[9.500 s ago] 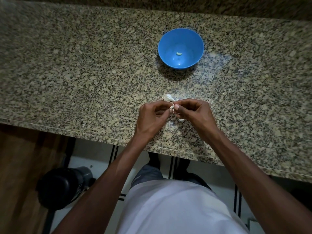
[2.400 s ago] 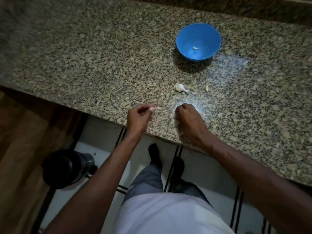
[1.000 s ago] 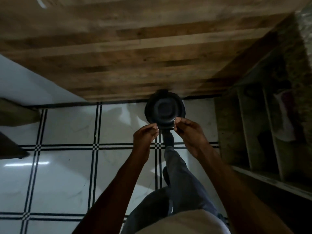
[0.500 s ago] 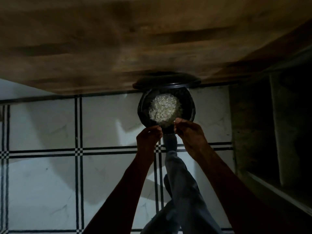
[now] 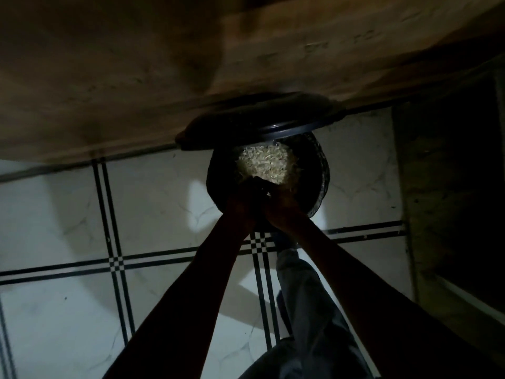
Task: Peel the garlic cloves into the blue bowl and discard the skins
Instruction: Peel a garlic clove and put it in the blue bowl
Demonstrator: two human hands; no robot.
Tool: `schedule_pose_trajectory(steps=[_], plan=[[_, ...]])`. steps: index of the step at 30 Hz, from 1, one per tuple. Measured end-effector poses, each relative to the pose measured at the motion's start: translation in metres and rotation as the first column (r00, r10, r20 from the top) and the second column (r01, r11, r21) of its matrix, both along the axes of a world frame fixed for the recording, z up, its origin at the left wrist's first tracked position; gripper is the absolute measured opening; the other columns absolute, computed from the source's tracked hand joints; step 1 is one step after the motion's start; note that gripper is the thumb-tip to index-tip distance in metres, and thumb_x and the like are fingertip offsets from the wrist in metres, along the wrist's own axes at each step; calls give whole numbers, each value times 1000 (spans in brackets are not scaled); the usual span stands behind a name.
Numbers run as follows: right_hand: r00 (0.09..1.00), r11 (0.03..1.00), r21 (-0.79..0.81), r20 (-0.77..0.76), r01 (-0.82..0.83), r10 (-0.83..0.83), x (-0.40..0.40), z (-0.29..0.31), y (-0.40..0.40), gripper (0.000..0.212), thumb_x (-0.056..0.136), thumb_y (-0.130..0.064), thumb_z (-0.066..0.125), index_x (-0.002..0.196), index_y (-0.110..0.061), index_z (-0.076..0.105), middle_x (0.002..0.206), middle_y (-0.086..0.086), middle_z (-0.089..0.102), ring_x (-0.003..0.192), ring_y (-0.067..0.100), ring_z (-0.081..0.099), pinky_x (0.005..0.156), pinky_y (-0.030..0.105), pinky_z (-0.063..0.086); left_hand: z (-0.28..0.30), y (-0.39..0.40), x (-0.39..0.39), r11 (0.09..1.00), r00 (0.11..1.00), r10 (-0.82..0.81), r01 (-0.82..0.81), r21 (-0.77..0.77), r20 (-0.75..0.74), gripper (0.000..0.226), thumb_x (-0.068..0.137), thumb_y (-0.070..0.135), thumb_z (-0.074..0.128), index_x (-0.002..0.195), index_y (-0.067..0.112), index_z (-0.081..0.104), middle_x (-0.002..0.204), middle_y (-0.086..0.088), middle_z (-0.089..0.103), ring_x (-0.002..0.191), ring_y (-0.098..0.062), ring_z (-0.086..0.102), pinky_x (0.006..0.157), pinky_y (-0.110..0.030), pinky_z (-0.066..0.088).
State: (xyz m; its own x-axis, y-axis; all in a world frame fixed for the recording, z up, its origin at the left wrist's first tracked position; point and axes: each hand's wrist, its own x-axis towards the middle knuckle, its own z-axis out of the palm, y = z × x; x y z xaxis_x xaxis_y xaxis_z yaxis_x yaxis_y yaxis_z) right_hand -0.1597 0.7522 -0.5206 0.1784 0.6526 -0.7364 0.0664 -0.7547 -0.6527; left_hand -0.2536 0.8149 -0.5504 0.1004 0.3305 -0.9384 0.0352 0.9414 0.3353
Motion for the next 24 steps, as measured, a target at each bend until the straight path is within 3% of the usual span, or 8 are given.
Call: schedule_pose_trajectory(steps=[2, 4, 7, 9, 11, 16, 19, 24], plan=[[994, 997, -56, 88, -58, 63, 6, -1, -3, 51, 111, -24, 47, 159, -8, 37, 166, 12, 36, 154, 28, 33, 119, 27, 23, 3, 6, 0, 997, 995, 15, -22, 75, 94, 40, 106, 17, 56, 137, -8, 56, 112, -11, 74, 87, -16, 71, 71, -21, 60], [987, 998, -22, 148, 60, -56, 13, 13, -11, 53, 112, -32, 44, 161, -13, 34, 170, 9, 27, 157, 25, 25, 124, 32, 20, 11, 6, -3, 998, 988, 37, -44, 49, 147, 46, 113, 17, 32, 151, -9, 38, 114, -5, 73, 92, -11, 72, 73, -21, 60], [953, 951, 54, 0, 303, -303, 22, 58, -36, 49, 108, -34, 55, 155, -22, 48, 158, 7, 48, 139, 21, 52, 116, 38, 44, 79, -22, -7, 979, 993, -118, 113, 168, 18, 42, 112, 6, 33, 150, -8, 38, 141, -23, 57, 100, -13, 69, 80, -22, 61], [874, 874, 51, -91, 483, -477, 28, 98, -66, 45, 101, -46, 64, 142, -28, 59, 139, 2, 62, 117, 17, 65, 101, 34, 57, 131, -46, -3, 956, 970, -235, 220, 194, 60, 38, 109, 4, 38, 145, -6, 44, 141, -24, 56, 101, -17, 68, 84, -25, 60], [803, 796, 108, -78, 596, -591, 37, 144, -105, 38, 93, -57, 66, 126, -40, 66, 129, 2, 68, 114, 24, 69, 98, 48, 60, 190, -73, 13, 922, 936, -345, 324, 210, 69, 27, 107, 5, 46, 132, -1, 54, 135, -23, 61, 103, -22, 67, 86, -26, 59], [685, 651, 323, 11, 687, -728, 63, 307, -216, 34, 109, -29, 53, 141, -19, 54, 119, 2, 69, 99, 14, 74, 82, 34, 64, 340, -144, 55, 782, 840, -537, 459, 423, 82, 18, 104, 8, 57, 119, 2, 66, 116, -15, 74, 104, -23, 73, 82, -24, 60], [622, 575, 451, 55, 683, -781, 70, 407, -300, 37, 109, -30, 52, 143, -17, 52, 122, 1, 67, 100, 9, 73, 81, 30, 63, 422, -198, 81, 613, 696, -713, 560, 557, 86, 27, 105, 15, 57, 128, 4, 66, 114, -11, 76, 103, -17, 74, 82, -23, 60], [297, 293, 613, 99, 734, -950, 58, 527, -453, 26, 108, -29, 57, 132, -21, 61, 117, 1, 72, 99, 13, 73, 75, 29, 62, 519, -319, 133, 314, 373, -924, 625, 715, 81, 21, 105, 17, 58, 122, 10, 69, 104, -4, 77, 91, -12, 72, 78, -22, 58]])
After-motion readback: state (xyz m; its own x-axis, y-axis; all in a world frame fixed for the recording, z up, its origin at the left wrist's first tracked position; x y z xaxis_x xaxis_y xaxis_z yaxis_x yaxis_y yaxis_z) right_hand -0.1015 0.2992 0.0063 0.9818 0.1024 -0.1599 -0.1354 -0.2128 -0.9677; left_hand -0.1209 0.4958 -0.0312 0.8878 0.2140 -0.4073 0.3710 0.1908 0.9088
